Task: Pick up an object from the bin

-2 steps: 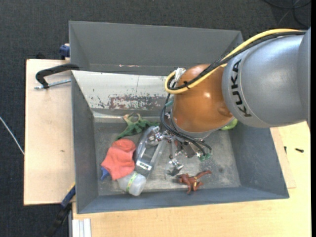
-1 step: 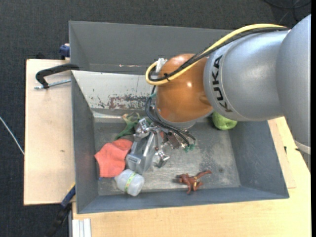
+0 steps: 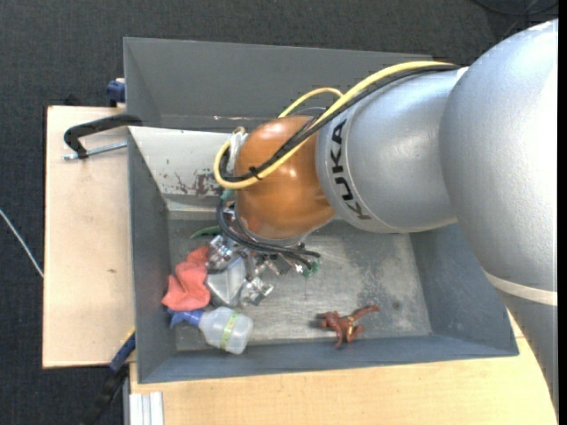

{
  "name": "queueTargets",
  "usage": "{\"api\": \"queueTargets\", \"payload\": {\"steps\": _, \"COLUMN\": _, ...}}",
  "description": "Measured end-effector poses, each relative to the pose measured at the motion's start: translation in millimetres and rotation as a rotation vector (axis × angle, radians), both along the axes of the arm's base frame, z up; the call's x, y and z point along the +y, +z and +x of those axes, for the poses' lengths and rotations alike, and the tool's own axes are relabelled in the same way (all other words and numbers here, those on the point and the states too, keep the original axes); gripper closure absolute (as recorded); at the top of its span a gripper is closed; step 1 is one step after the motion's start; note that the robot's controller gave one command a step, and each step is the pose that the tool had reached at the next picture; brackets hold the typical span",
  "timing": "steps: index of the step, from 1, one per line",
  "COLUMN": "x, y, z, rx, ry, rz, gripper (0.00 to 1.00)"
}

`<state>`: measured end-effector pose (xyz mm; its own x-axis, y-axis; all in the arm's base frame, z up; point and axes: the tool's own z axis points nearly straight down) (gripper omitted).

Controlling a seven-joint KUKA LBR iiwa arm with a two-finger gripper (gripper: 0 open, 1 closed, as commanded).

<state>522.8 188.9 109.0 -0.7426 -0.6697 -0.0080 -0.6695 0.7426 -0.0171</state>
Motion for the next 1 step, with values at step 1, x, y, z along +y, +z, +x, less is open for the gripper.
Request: {"api": "queueTargets", "payload": {"steps": 1, "x": 4.8, "y": -6.3, "z": -4.6, "rx": 0.006, "ry": 0.003, "rz": 0.009, "gripper": 0.0}}
